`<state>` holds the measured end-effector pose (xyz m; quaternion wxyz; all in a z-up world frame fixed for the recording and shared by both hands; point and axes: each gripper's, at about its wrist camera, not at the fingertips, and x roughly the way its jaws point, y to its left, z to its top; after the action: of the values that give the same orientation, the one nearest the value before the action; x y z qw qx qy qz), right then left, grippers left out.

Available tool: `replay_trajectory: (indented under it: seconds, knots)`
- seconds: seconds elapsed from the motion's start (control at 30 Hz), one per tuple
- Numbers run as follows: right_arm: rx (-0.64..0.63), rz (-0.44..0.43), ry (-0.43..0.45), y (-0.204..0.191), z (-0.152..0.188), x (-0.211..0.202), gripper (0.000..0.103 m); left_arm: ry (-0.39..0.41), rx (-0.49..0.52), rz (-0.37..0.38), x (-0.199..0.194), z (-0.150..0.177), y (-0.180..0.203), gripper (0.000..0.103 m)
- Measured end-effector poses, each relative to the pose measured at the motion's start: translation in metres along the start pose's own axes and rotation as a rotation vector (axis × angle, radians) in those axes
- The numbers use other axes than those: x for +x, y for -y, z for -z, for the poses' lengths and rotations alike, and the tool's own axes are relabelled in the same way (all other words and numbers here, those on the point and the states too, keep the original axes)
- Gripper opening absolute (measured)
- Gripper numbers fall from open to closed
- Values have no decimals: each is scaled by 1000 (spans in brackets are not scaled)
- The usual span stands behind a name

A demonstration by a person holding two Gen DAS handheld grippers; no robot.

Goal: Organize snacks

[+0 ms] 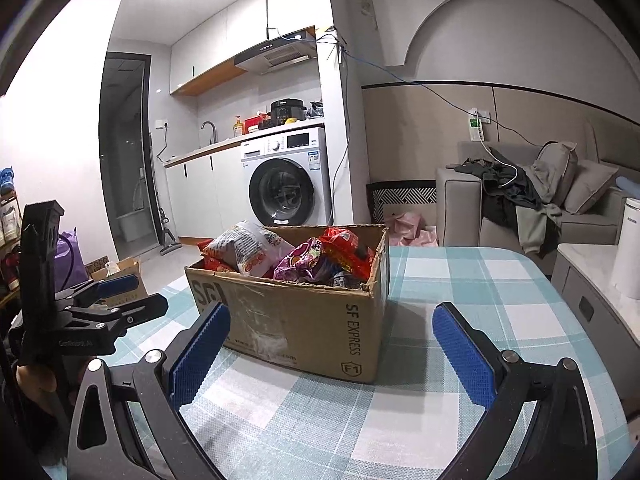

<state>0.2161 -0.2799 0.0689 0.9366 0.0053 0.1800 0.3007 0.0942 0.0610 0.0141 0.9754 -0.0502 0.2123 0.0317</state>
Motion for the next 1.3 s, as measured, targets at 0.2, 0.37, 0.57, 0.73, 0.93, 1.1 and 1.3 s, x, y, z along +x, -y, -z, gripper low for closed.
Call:
replay_trajectory:
  seconds: [0.2,0.37,0.57,0.73,0.93,1.1,1.3]
  knots:
    - [3,2,0,1,0,-1,103,1,-19,-3,1,0,-3,102]
    - [4,1,-1,1,0,0,103,3,-30,-6,2,1,-5,102]
    - [3,1,0,1,0,-1,103,6,-43,-5,2,2,-7,102]
    - [3,1,0,1,0,-1,103,5,-41,-3,2,2,-7,102]
    - [4,1,0,1,0,-1,103,5,-42,-4,2,3,-7,102]
    - [5,1,0,1,0,-1,103,5,-42,-4,2,3,-7,102]
    - [5,1,0,1,0,-1,103,5,-42,-4,2,3,-7,102]
